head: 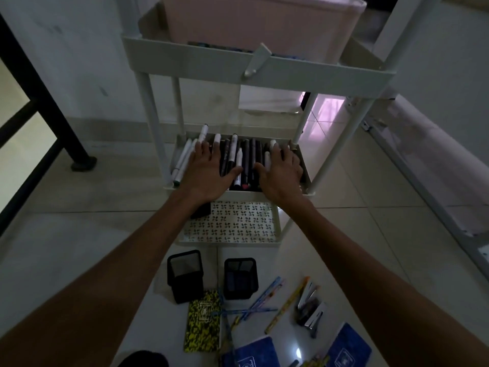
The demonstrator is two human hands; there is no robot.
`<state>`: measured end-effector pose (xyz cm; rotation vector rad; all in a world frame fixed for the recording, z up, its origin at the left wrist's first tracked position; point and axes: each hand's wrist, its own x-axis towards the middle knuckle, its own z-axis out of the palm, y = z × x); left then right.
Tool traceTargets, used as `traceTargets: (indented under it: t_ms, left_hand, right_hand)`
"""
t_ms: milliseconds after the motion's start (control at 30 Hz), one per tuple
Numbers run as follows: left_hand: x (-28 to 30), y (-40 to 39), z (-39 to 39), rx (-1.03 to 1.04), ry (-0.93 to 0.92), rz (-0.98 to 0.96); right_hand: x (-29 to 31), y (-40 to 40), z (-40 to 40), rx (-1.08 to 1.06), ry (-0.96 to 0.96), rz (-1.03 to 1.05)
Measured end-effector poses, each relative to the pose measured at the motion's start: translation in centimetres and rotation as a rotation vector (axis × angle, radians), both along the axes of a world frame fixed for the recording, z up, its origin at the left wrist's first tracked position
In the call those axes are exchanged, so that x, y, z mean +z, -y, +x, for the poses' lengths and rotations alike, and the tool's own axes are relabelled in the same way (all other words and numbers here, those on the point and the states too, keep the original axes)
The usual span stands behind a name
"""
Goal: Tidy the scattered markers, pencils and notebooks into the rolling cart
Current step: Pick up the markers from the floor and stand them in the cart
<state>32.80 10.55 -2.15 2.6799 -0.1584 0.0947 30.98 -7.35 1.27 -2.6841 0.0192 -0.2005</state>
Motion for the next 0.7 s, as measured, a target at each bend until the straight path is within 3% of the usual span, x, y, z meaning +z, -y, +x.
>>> traceTargets:
  t_ms: [167,367,500,700]
  left_hand:
    - [0.6,0.5,-0.4,0.085,-0.043,0.072]
    - [0.3,1.4,-0.9,0.072,0.057,0.09]
    - [0.9,0.9,0.3,0.129,-0.052,0.072]
    - [1.4,2.3,-1.4,0.217,-0.074,0.117]
  right_hand:
    - [-1.3,1.0,0.3,0.068,-0.136,-0.096]
    - [-2.1,1.5,0.5,0.08,-0.112,-0.108]
    - [-1.8,1.7,0.7,0.101,-0.16,-0.112]
    - [-2.4,1.6,-0.1,0.15,-0.012,-0.124]
